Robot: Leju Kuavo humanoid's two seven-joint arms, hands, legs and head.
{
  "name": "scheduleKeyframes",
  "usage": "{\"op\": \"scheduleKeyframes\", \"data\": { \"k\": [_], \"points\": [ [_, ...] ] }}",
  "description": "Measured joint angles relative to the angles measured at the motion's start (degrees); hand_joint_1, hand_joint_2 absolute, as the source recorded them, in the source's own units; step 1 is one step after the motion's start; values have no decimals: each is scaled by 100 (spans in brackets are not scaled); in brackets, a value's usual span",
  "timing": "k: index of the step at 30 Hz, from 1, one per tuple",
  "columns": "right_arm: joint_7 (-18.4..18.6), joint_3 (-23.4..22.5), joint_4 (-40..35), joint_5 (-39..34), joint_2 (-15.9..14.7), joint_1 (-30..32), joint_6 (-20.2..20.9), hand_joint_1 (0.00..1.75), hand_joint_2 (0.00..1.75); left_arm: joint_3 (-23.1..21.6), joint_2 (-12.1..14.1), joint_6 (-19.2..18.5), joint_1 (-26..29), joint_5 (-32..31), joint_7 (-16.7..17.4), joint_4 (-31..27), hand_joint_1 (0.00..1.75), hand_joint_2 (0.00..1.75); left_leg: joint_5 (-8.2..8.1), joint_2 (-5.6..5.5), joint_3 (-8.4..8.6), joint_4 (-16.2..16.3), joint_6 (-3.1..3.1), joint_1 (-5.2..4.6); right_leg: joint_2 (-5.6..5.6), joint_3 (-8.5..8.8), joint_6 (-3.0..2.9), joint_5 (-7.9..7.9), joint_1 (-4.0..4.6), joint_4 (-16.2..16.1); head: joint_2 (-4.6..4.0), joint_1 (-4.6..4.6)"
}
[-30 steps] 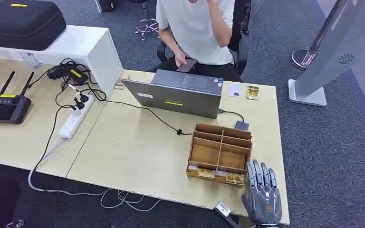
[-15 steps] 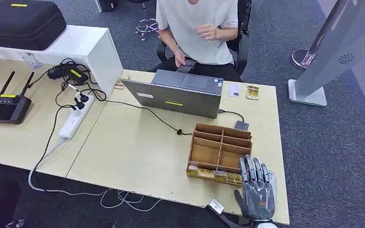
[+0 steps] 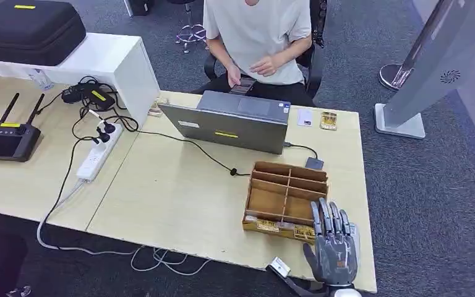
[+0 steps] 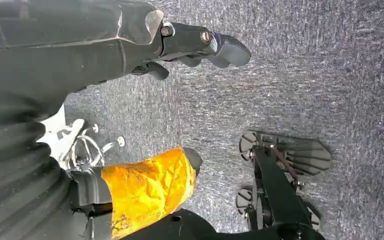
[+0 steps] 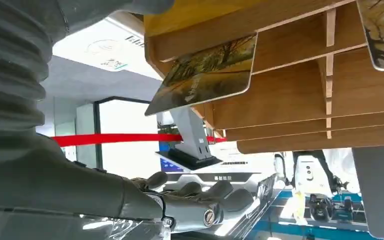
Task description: Pass the card to the sensor for recognition and then transmit it.
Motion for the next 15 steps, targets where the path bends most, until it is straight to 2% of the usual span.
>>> {"op": "scheduleKeyframes", "data": {
  "k": [11, 12, 15],
  "points": [
    [0, 0, 13, -4, 0, -1, 7, 0, 175, 0, 0, 0, 0, 0, 0, 0, 0, 175, 0, 0, 0, 0, 0, 0, 0, 0, 0, 0, 0, 0, 0, 0],
    [0, 0, 13, -4, 0, -2, 7, 175, 175, 0, 0, 0, 0, 0, -2, 0, 0, 175, 0, 0, 0, 0, 0, 0, 0, 0, 0, 0, 0, 0, 0, 0],
    [-47, 0, 13, -43, 0, -2, 4, 175, 175, 0, 0, 4, 1, -2, 0, 0, 0, 175, 0, 0, 0, 0, 0, 0, 0, 0, 0, 0, 0, 0, 0, 0]
  ]
}}
